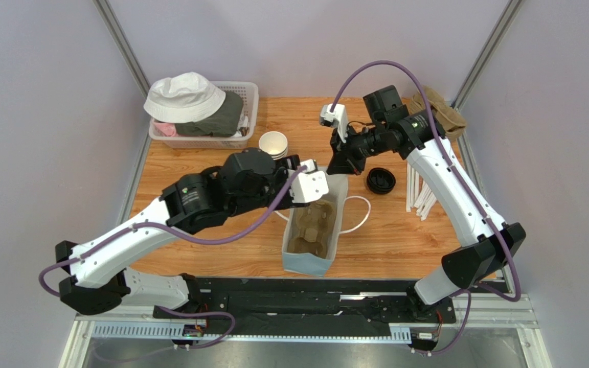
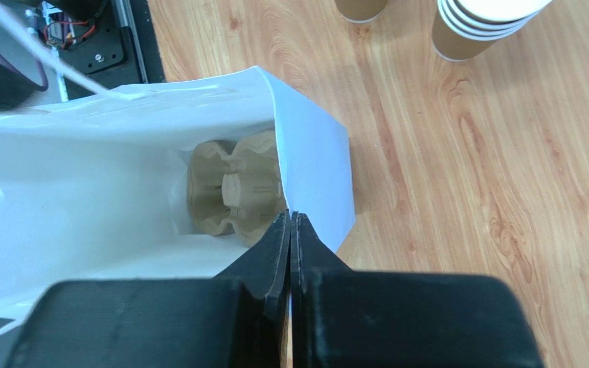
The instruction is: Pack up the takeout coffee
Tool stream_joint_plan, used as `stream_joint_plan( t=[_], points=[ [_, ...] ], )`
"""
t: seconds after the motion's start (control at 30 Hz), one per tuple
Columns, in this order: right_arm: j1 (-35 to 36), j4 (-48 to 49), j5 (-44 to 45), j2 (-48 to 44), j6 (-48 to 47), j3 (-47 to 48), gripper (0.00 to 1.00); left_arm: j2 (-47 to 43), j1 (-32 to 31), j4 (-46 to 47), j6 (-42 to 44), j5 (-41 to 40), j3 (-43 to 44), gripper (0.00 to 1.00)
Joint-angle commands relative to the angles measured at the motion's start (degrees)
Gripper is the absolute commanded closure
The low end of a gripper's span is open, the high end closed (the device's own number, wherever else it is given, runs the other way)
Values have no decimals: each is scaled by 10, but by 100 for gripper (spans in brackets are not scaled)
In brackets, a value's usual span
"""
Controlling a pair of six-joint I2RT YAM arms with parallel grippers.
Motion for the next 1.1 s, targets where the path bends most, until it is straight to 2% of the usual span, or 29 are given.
stream_joint_plan(
  t=[0.0, 0.07, 0.2, 0.3, 0.43, 0.53, 0.6, 0.77, 0.87, 0.97, 1.0, 1.03, 1.07],
  points=[
    [-5, 59, -7, -51, -9, -56, 100, -33, 23, 47, -61, 40, 28, 39],
    [-5, 79, -8, -61, -8, -86, 100, -41, 34, 54, -76, 54, 38, 37],
    [-5, 83, 11, -60, -8, -123, 100, -25, 97, 27, -139, 91, 67, 35],
    [-6, 79, 12, -59, -1, -99, 100, -22, 137, 9, -166, 121, 67, 32],
    [-5, 69, -6, -57, 18, -30, 100, -28, 227, 0, -208, 163, 62, 27],
    [-5, 70, -7, -74, 19, -36, 100, -40, 271, 1, -217, 187, 45, 20],
    [-3, 70, 3, -85, 17, -62, 100, -42, 284, -1, -224, 195, 26, 15],
    [10, 107, 66, -63, 10, -147, 100, -32, 323, -4, -253, 229, -7, 13],
    [10, 77, 46, -36, -8, -118, 100, -33, 326, 1, -251, 239, -27, 14],
    [11, 62, 31, -49, -6, -73, 100, -38, 327, 4, -254, 244, -43, 14],
    [10, 66, 32, -53, -8, -69, 97, -40, 327, 7, -262, 246, -48, 14],
    [11, 66, 36, -59, -10, -67, 90, -41, 328, 8, -265, 250, -57, 14],
    [11, 64, 41, -62, -12, -65, 74, -45, 327, 15, -268, 253, -63, 15]
  ],
)
